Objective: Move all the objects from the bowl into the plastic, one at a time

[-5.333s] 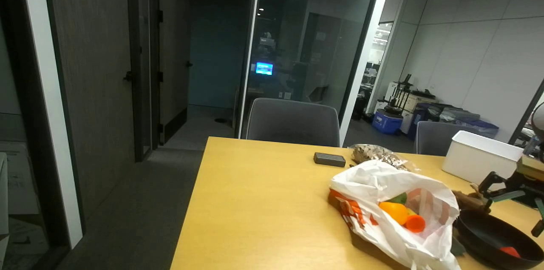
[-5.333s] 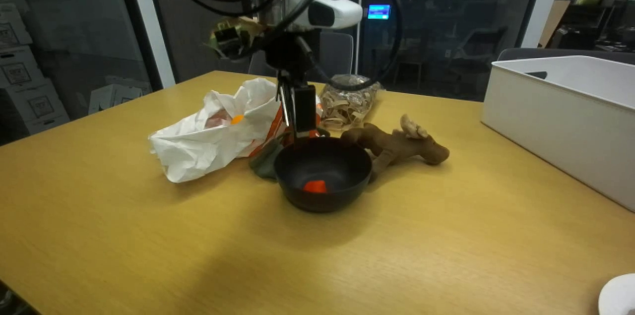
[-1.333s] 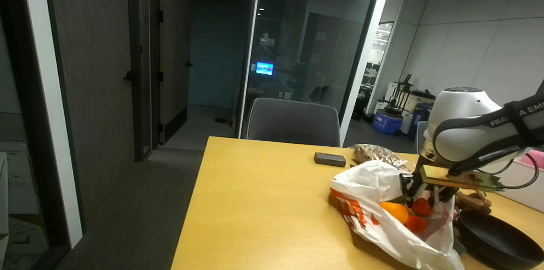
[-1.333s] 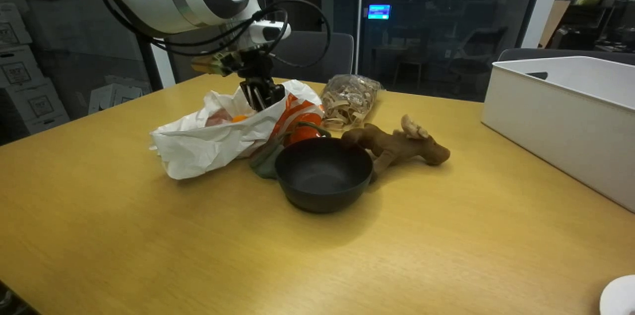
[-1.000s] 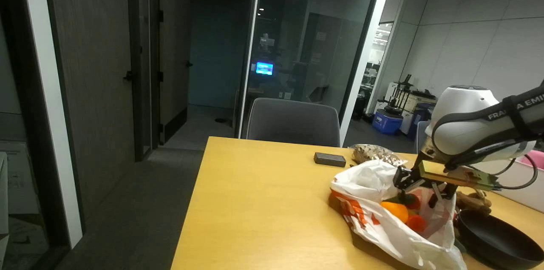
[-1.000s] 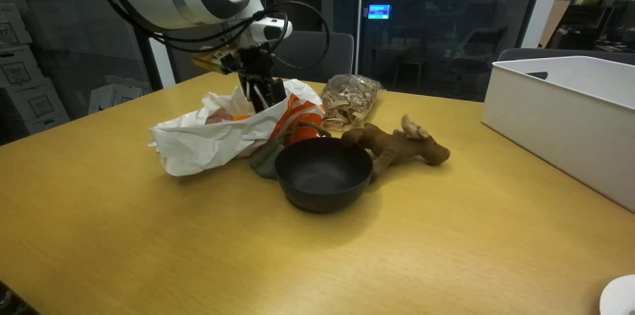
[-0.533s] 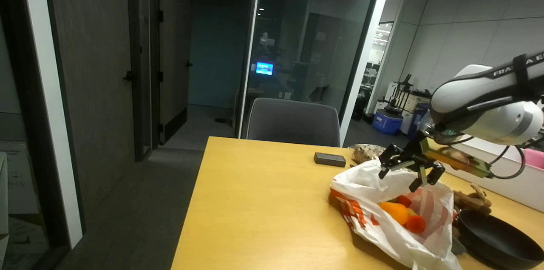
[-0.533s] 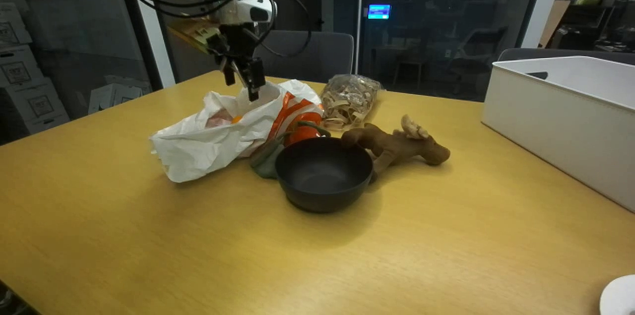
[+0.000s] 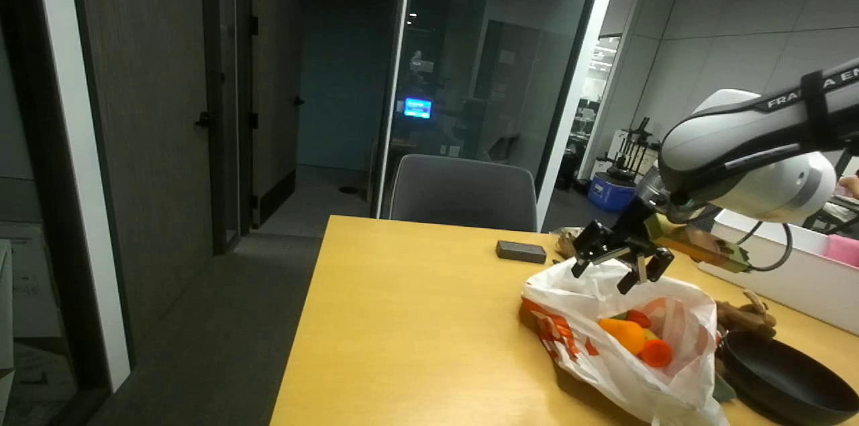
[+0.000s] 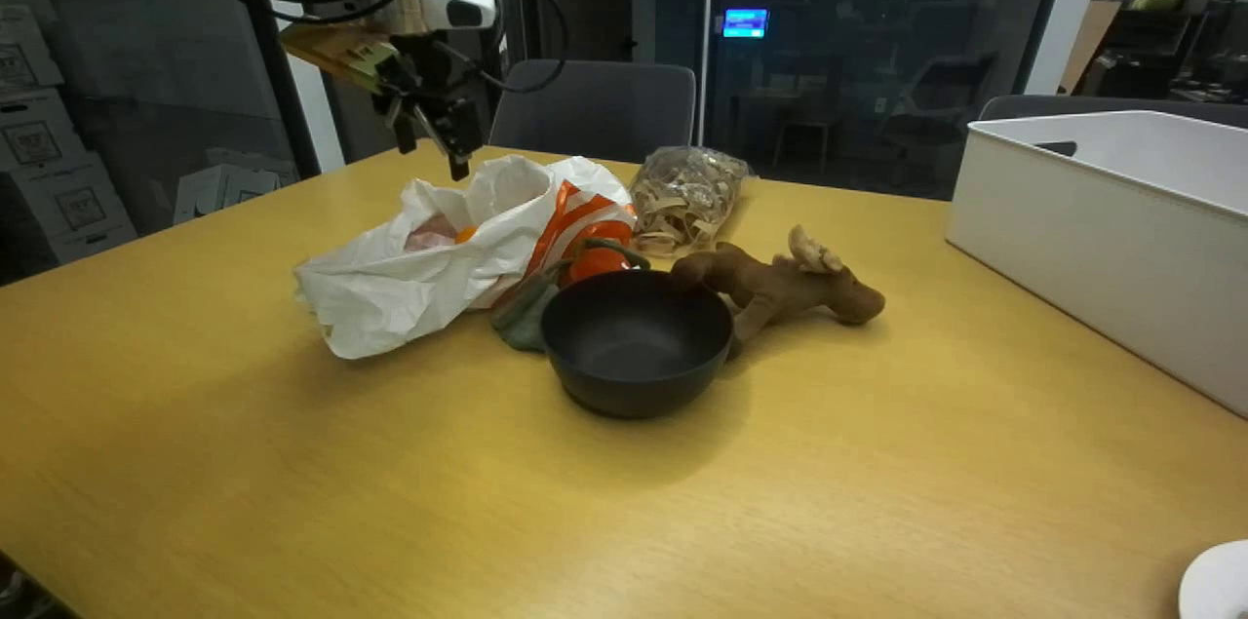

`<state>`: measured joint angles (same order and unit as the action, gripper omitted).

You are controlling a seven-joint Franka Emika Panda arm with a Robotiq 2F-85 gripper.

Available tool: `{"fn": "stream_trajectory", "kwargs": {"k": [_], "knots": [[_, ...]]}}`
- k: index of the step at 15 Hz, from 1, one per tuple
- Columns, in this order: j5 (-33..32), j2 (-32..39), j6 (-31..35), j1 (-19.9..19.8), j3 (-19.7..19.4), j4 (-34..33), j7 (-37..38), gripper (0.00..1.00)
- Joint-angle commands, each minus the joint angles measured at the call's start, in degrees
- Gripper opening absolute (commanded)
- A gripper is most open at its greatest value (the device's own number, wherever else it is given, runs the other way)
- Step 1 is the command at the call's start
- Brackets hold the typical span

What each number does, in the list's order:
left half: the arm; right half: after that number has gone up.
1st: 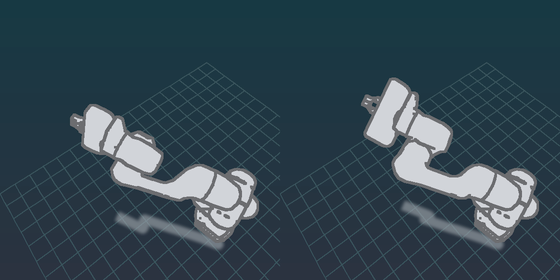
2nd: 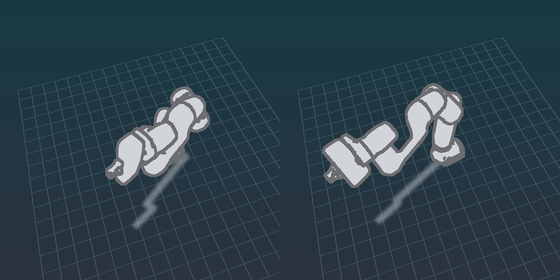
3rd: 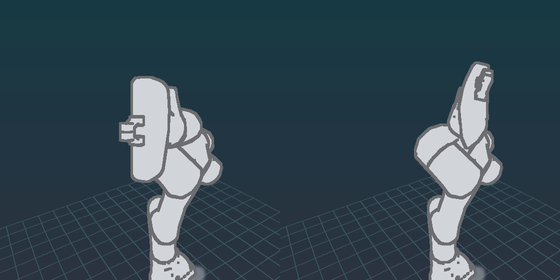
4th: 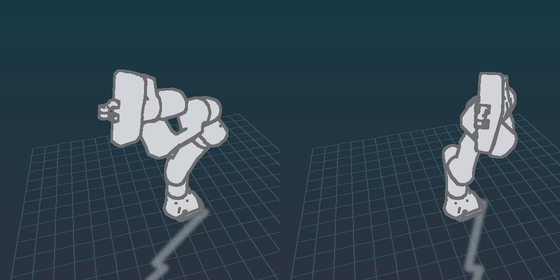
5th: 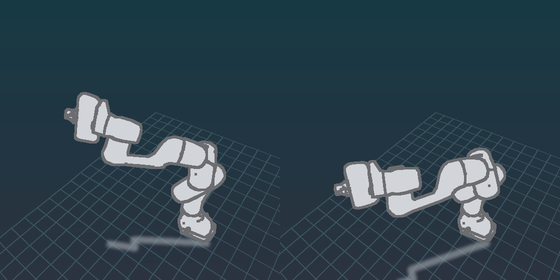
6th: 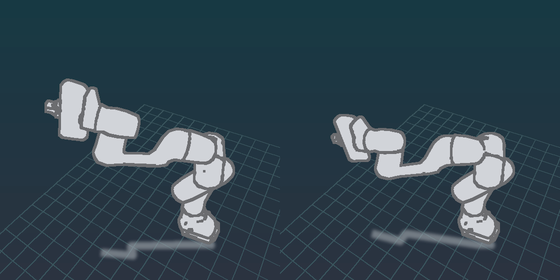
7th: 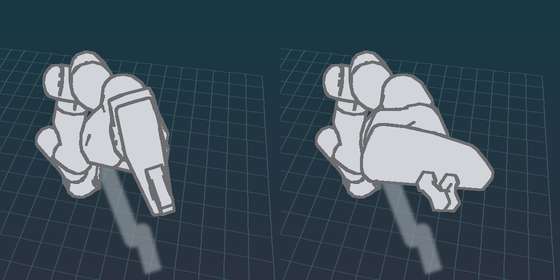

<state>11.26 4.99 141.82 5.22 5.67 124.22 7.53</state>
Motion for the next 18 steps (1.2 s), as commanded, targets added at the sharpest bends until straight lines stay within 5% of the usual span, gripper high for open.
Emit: {"fn": "stream_trajectory", "kwargs": {"k": [1, 13, 15, 18], "knots": [[-6.0, 3.6, 2.4, 1.6, -0.2, -2.1, 5.9, 1.0], [-22.4, 13.2, 5.2, 7.1, -7.4, -9.1, 30.1, 1.0], [-22.9, 14.0, 4.1, 7.3, -7.8, -9.9, 31.3, 0.74], [-20.6, 14.5, 3.6, 6.6, -7.2, -10.2, 30.5, 0.51]]}}
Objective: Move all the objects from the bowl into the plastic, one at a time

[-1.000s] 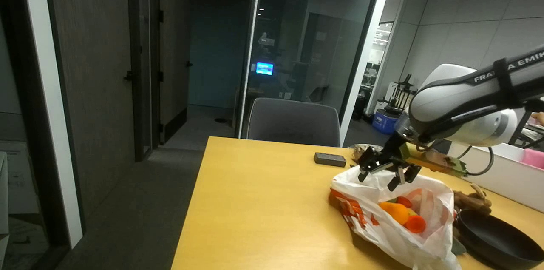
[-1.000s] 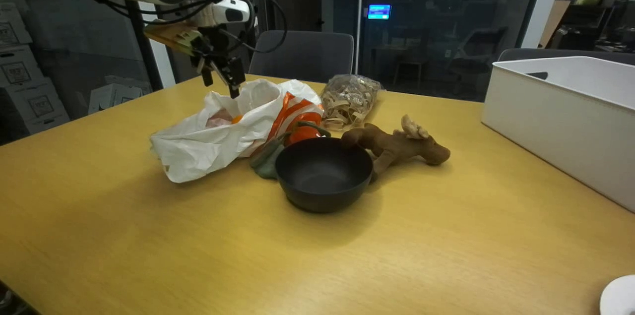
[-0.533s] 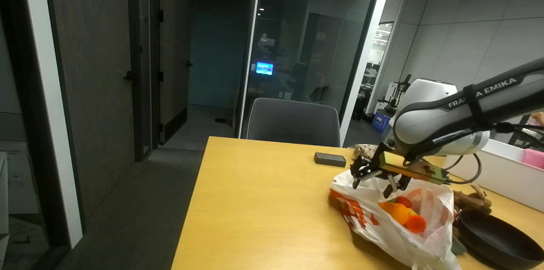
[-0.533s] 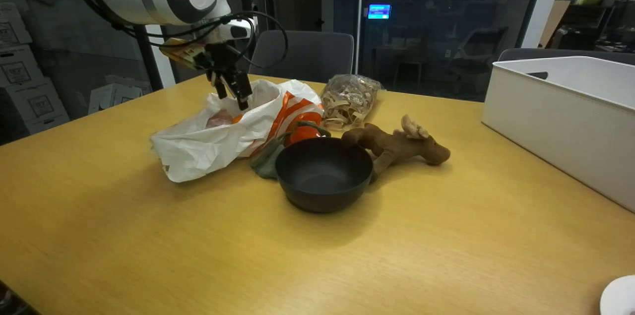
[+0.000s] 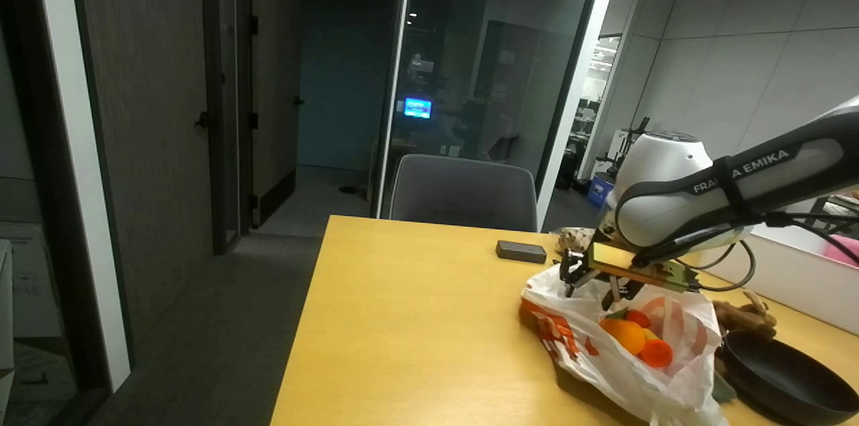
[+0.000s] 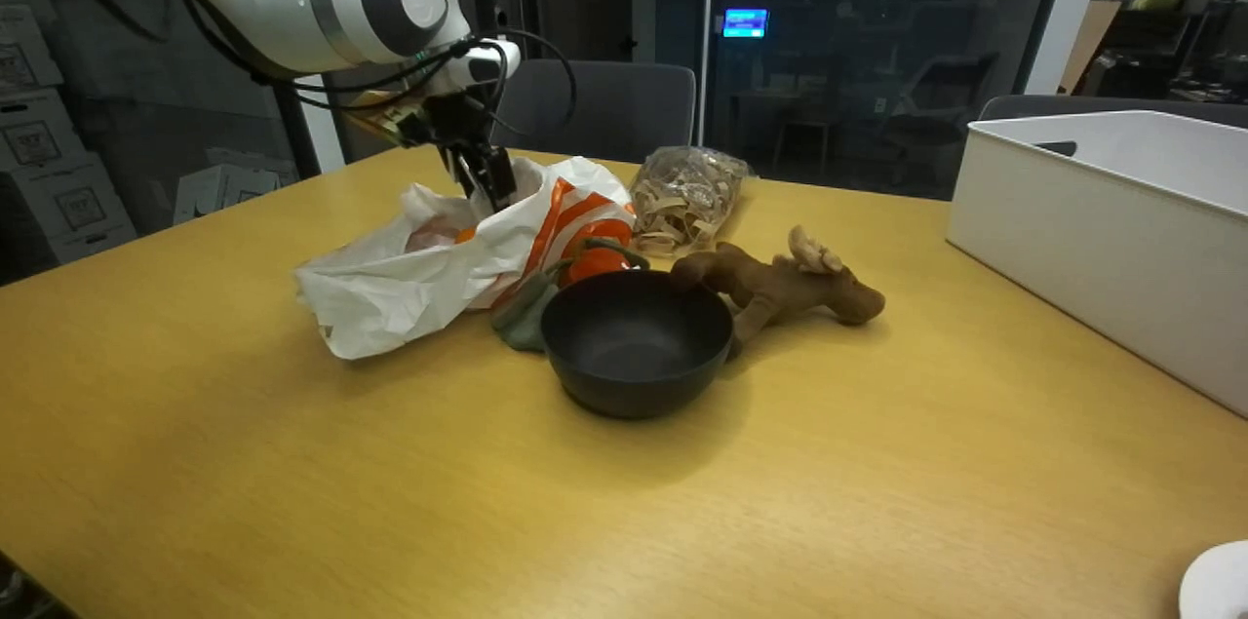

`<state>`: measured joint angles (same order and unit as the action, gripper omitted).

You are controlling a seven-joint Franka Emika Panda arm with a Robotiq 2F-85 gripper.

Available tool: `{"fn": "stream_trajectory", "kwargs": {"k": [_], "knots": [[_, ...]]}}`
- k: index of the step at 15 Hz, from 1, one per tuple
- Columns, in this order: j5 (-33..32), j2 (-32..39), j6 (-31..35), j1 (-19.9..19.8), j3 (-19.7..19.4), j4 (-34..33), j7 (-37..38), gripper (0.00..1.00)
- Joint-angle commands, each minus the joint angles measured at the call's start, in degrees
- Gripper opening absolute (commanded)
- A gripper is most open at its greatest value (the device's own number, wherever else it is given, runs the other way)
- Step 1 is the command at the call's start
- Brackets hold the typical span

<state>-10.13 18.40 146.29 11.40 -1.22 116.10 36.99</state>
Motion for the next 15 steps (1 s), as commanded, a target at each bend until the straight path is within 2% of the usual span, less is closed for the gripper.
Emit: {"fn": "stream_trajectory", "kwargs": {"k": [1, 7, 8, 12, 15], "knots": [[1.2, 1.1, -1.0, 0.4, -0.3, -2.2, 0.9, 0.43], [2.9, 0.7, -1.6, 0.1, 0.1, -2.1, 0.1, 0.01], [3.5, 0.5, -2.2, -0.1, 0.3, -2.1, -0.4, 0.0], [12.9, -1.6, -5.7, -2.7, 3.6, -1.2, -8.0, 0.0], [17.0, -4.9, -8.9, -3.9, 4.0, -0.3, -12.3, 0.0]]}}
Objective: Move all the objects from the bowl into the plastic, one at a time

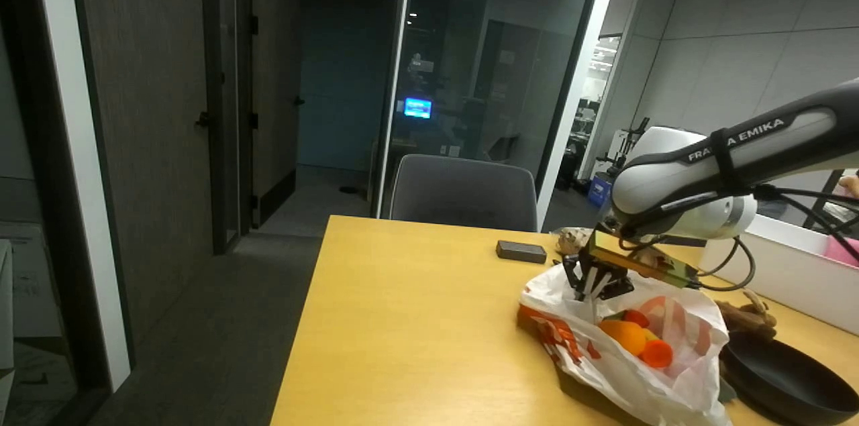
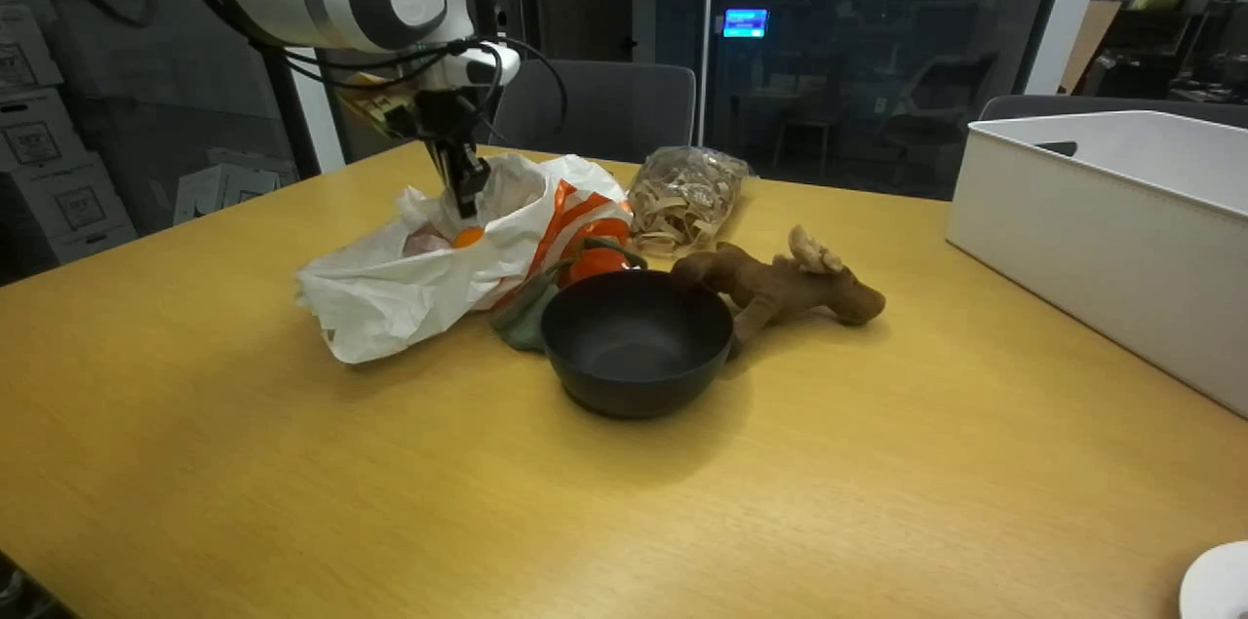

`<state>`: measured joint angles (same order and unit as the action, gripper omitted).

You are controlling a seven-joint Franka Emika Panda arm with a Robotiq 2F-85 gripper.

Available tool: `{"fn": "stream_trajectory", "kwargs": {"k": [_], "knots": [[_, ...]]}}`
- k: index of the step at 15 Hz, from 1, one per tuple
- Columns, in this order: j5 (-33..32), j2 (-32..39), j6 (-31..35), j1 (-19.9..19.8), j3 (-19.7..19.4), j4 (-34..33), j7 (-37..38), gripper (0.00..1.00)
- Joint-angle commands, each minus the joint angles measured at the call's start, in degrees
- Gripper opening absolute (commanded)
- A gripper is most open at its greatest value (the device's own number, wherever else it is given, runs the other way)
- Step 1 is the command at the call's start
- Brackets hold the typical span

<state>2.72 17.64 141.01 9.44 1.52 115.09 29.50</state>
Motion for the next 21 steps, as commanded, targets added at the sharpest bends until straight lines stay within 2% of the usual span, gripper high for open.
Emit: {"fn": "stream_trajectory", "kwargs": {"k": [1, 13, 16, 21], "knots": [[4.7, -5.2, -4.7, -2.3, 1.0, 0.9, -5.6, 0.0], [3.7, -27.4, -20.2, -7.2, -0.6, 4.9, -16.6, 0.0], [4.6, -28.8, -22.6, -7.4, -0.5, 4.5, -18.8, 0.0], [6.2, -27.2, -24.4, -6.5, 0.4, 5.5, -21.6, 0.0]]}}
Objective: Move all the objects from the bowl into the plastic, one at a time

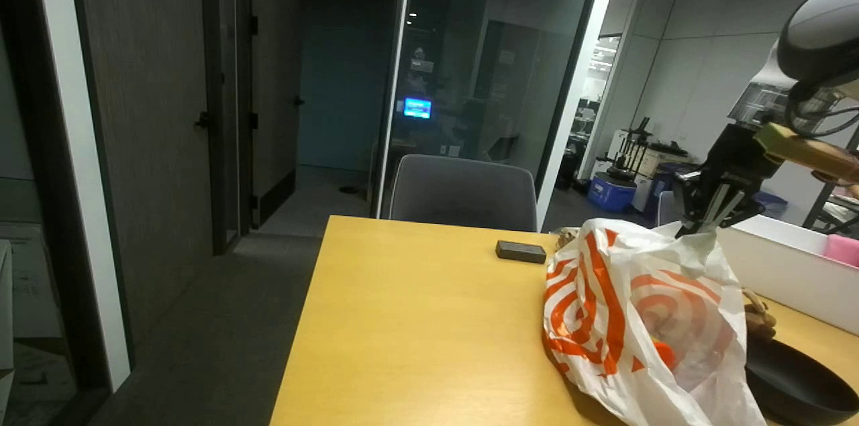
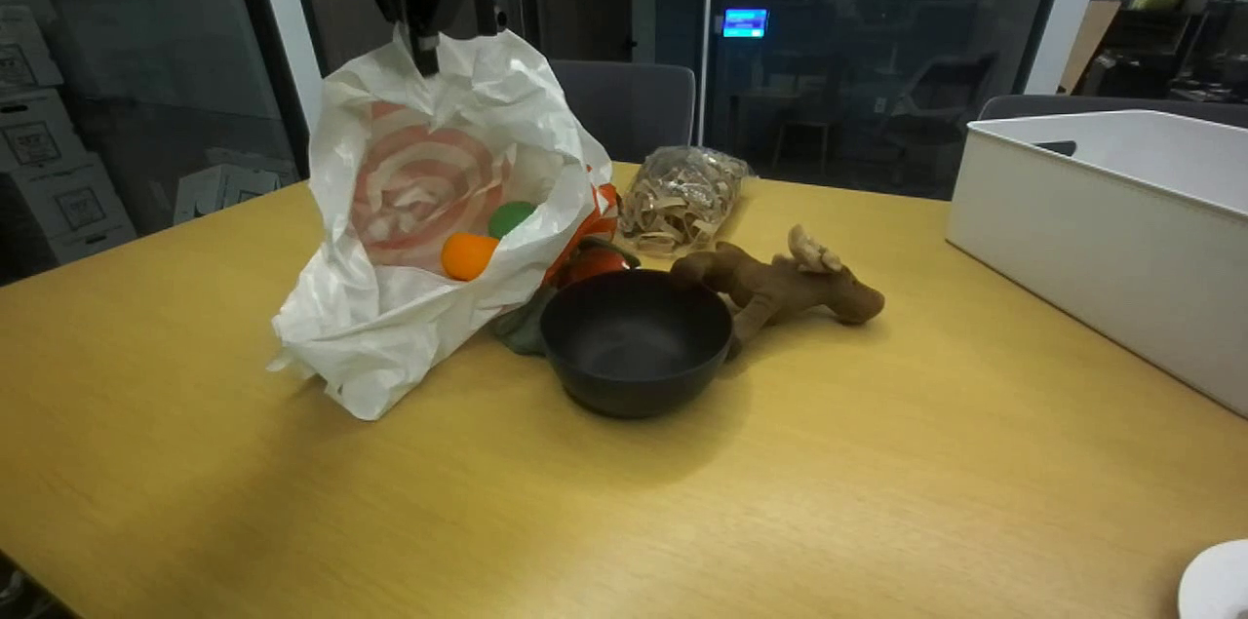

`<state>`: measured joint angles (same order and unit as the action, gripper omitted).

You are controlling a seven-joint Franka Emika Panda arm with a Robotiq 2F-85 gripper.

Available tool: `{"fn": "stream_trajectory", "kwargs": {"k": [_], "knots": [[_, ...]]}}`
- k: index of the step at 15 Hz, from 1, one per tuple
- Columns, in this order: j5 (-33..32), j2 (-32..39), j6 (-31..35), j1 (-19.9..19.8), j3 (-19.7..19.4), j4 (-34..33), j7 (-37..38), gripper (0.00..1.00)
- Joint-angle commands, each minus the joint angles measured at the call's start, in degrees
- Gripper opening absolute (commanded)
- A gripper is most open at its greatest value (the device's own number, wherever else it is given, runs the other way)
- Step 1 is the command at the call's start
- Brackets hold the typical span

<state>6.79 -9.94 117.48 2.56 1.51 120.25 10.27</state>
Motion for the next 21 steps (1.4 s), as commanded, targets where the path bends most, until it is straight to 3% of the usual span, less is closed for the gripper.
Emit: {"fn": "stream_trajectory", "kwargs": {"k": [1, 2, 3, 6, 13, 15, 20, 21], "knots": [[2.2, 0.6, -0.9, 0.4, 0.5, 0.5, -2.5, 0.0], [2.1, 0.7, -0.9, 0.4, 0.6, 0.6, -2.6, 0.0], [2.0, 0.7, -0.9, 0.4, 0.6, 0.8, -2.7, 0.21], [2.0, -0.2, -2.8, 0.1, 0.2, 0.7, -4.2, 0.4], [0.9, -6.5, -9.2, -1.3, -1.3, 1.8, -5.0, 0.95], [1.1, -8.2, -11.5, -1.6, -1.8, 2.4, -5.6, 1.0], [1.5, -11.3, -16.3, -2.1, -2.7, 4.0, -6.3, 1.0], [0.7, -9.2, -14.9, -2.1, -2.1, 2.7, -5.1, 1.0]]}}
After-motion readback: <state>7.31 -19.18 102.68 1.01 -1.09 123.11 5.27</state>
